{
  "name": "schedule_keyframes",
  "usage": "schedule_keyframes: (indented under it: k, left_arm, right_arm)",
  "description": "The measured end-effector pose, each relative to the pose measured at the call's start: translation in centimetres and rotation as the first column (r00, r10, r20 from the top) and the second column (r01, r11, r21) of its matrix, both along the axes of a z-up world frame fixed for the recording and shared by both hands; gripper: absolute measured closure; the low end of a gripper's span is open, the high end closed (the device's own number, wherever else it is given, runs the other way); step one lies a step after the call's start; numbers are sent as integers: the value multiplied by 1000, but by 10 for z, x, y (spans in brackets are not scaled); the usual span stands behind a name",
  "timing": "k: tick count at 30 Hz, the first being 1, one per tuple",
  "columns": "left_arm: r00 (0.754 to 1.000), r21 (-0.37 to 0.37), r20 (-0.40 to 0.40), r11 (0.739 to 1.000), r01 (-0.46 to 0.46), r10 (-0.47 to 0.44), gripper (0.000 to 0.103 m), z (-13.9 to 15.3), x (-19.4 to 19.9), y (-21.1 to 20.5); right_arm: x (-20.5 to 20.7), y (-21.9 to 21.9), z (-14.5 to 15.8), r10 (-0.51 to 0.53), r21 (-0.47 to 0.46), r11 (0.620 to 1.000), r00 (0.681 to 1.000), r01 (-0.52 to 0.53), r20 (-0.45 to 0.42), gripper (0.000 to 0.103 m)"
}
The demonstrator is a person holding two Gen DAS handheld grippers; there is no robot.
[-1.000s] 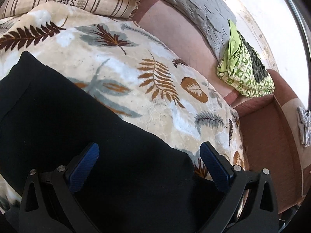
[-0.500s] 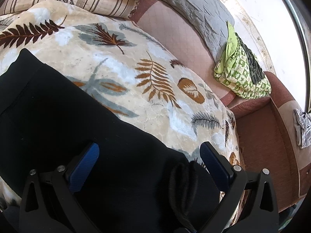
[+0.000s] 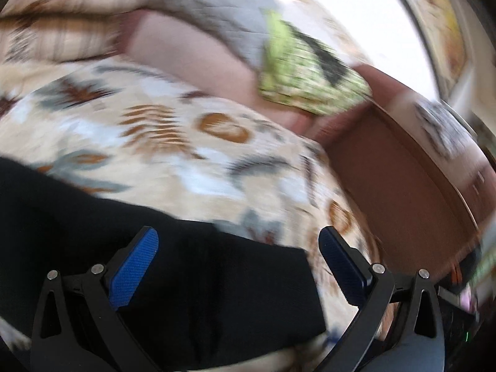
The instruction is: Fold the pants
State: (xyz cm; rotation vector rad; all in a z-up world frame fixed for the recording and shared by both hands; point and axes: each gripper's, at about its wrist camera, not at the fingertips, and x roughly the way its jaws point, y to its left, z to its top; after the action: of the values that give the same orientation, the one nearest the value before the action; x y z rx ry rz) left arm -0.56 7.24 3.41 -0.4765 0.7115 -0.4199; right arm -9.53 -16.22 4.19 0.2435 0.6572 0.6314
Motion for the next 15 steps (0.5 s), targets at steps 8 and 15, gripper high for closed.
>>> schedule_keyframes:
  k: [8, 15]
  left_arm:
    - [977, 116, -129, 976, 185, -169, 92, -21, 10, -42]
    - [958, 185, -269, 971, 150, -96, 102, -50, 18, -45]
  right_arm:
    - [11, -6, -14, -82, -179, 980, 997, 81, 2, 99]
    - [37, -2, -50, -117, -224, 972, 978, 77, -170, 103]
